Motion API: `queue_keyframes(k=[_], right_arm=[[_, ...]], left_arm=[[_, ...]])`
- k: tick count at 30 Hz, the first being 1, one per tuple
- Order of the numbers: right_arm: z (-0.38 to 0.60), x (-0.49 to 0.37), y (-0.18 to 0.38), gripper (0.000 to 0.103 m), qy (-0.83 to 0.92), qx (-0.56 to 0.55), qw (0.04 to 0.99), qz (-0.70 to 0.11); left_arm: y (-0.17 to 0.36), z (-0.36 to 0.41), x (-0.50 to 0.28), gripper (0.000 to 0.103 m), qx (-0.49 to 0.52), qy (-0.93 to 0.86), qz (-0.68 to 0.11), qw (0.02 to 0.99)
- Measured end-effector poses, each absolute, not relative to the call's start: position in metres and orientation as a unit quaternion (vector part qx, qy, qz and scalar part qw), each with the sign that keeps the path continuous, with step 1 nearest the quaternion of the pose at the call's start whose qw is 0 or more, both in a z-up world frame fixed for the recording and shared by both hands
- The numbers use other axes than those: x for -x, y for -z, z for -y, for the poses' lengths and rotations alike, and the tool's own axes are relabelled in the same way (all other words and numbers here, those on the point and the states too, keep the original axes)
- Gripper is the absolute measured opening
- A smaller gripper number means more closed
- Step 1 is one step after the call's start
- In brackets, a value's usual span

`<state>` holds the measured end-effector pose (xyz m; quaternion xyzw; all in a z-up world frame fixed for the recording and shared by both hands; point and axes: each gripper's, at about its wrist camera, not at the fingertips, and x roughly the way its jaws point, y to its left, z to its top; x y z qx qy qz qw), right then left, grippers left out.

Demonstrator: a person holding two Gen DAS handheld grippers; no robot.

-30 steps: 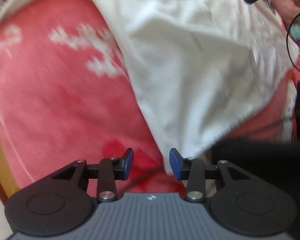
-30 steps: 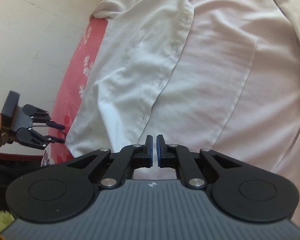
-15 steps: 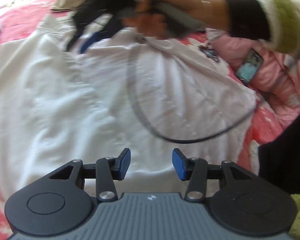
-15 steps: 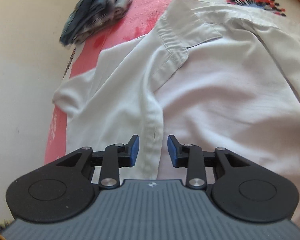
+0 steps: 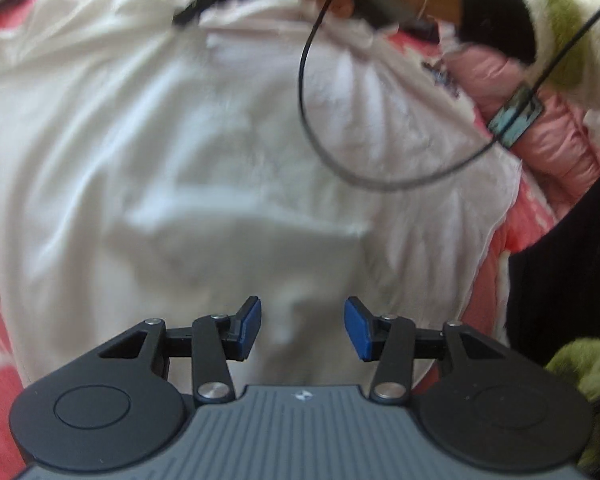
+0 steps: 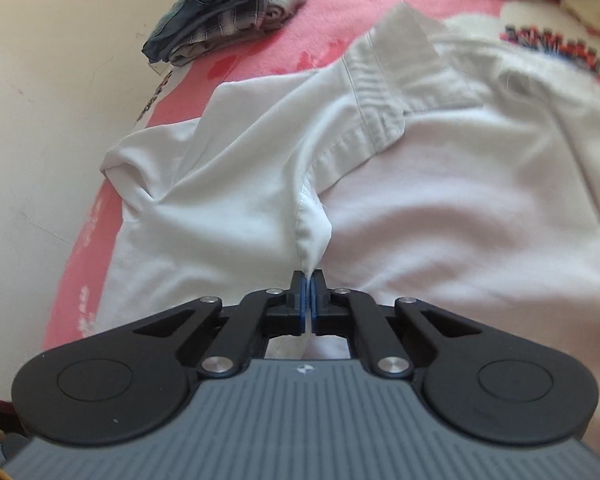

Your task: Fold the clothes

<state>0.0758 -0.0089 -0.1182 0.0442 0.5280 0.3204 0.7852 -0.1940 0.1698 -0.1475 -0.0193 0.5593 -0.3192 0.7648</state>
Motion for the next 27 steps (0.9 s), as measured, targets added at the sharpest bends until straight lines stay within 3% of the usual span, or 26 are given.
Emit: queue_keyframes(k=[6,9,12,18,23,27], right_arm=[[-0.007,-0.072,0.103,0.001,-0.305,0.052,0.821,-0.48],[-0.025,-0.06,0.111,0.002,-0.289,0.155,0.832,-0.447],[-0.036,-0.05,0.123,0.011,-0.265,0.239,0.835,-0.419],[-0.009,-0.028,0.08,0.015,-0.253,0.232,0.862,-0.372],[-0.01,0.04,0.058,0.015,-0.524,0.169,0.722,-0.419],[-0.032,0.104,0.09,0.014,-0.612,0.265,0.602,-0.439]], left_arm=[[0.158,-0.171,0.197,0.048,0.011,0.332,-0.572,0.75],[0.157,-0.173,0.198,0.048,0.008,0.337,-0.571,0.749],[0.156,-0.173,0.2,0.048,0.003,0.34,-0.569,0.749],[0.151,-0.179,0.204,0.048,0.01,0.344,-0.564,0.751],[0.153,-0.178,0.207,0.048,0.002,0.363,-0.576,0.732],[0.153,-0.177,0.212,0.048,-0.011,0.369,-0.577,0.729]])
